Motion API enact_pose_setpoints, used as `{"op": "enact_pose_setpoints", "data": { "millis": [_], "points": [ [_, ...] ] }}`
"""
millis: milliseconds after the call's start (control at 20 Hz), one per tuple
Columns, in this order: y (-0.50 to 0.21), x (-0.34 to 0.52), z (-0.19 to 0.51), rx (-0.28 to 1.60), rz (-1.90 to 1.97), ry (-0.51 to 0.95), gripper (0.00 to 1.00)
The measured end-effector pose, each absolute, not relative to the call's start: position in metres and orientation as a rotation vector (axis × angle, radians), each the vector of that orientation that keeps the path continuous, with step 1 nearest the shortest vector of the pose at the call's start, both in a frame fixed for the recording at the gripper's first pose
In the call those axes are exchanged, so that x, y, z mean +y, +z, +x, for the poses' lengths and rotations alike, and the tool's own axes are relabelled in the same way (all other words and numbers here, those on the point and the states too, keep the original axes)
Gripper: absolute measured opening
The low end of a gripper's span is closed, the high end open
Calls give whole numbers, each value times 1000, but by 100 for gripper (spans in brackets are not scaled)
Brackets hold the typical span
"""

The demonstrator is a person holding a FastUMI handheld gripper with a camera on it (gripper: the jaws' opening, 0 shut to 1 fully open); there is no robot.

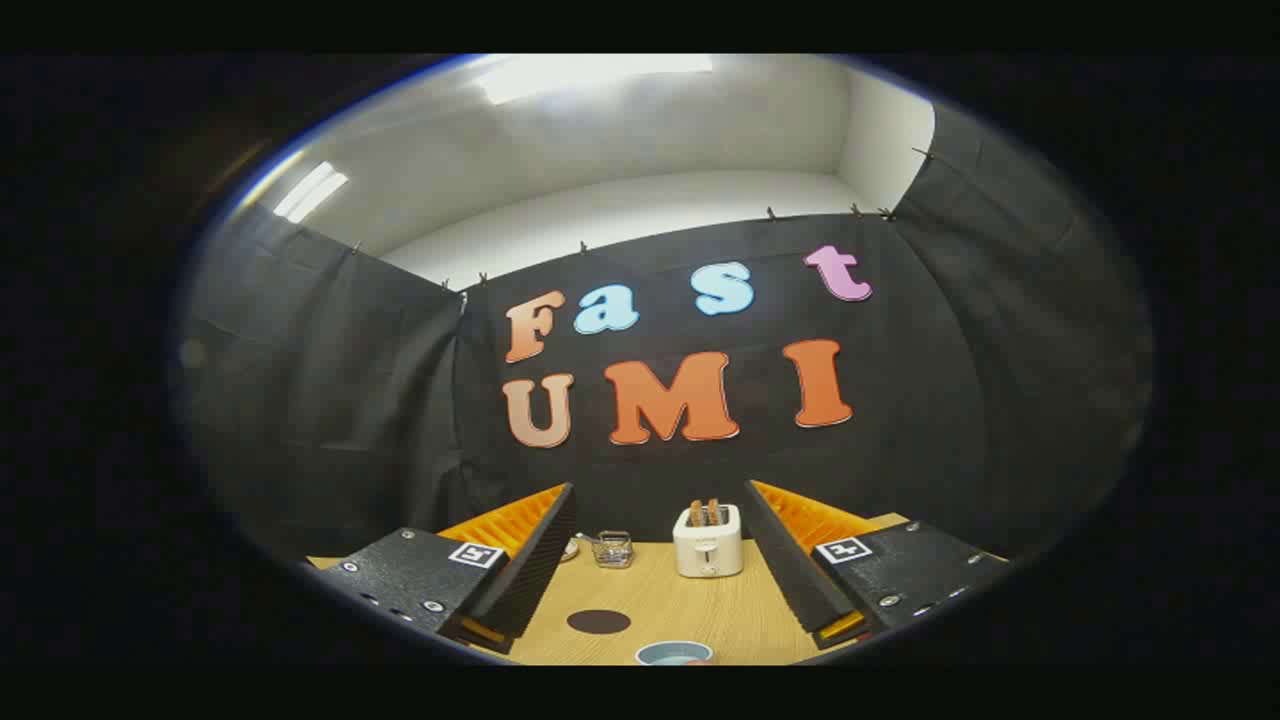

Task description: Take the bottle from table, then pour the juice into the cup, finally place the bottle on the coaster

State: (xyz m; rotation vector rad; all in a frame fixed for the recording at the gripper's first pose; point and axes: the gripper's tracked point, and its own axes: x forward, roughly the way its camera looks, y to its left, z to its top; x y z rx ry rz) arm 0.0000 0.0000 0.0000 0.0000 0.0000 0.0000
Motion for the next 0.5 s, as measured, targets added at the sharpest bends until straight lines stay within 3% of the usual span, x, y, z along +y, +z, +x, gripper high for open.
{"op": "enact_pose_setpoints", "data": {
  "millis": [500],
  "points": [
    [-4,3,-1,1,1,6,97]
  ]
}}
